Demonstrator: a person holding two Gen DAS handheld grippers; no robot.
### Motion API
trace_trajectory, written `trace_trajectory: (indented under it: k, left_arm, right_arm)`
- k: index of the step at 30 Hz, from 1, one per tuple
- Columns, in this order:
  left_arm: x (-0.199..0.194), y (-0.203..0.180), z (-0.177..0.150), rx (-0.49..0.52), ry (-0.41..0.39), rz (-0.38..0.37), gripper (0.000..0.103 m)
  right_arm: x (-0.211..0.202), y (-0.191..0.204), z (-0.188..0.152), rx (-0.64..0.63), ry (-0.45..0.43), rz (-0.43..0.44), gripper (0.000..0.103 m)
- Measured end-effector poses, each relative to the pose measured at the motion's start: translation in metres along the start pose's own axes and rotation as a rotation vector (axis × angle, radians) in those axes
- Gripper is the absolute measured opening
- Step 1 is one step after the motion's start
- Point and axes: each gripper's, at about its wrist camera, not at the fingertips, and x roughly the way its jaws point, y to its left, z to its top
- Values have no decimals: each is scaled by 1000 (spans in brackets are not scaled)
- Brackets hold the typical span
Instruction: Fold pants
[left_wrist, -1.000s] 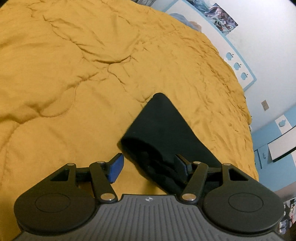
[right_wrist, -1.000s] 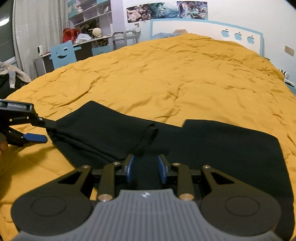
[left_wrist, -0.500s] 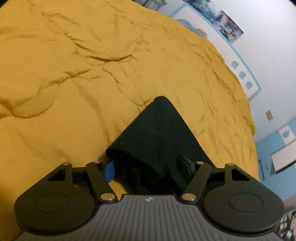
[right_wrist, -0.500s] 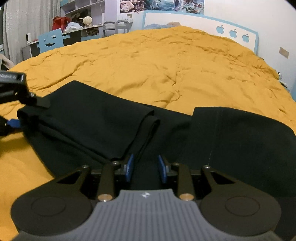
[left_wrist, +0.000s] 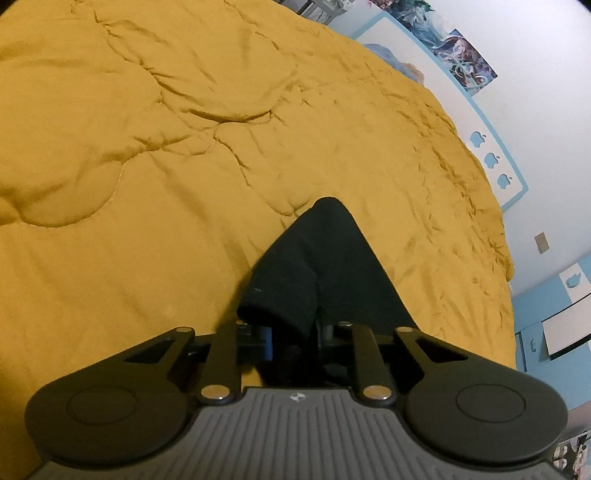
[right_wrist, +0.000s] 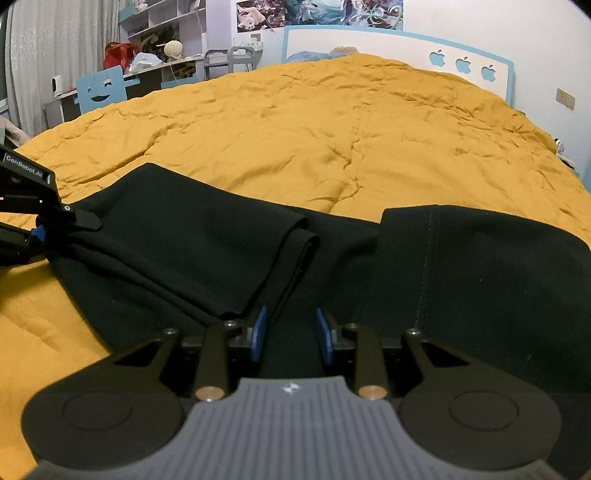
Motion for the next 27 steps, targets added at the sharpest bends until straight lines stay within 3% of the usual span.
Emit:
trace_trajectory:
  k: [9,15,18,23,27]
  left_arm:
    - [-10,-14,4,18,-30,-3,18]
    - [-14,-20,6,38,-40,-4,18]
    - [-16,-24,5,48,-46,1,18]
    - [-20,-29,4,53,-58,2,18]
    - [-25,-38,2,78,-75,-7,18]
  right_arm:
    - [-9,-1,19,-4,52,18,26]
    - [-64,-27,34,60,-87,24,30]
    - [-82,-45,30,68,-119,-54,31]
    - [-85,-75,9,116,-72,-125,32]
    - [-63,-82,-24,88,11,-116,38]
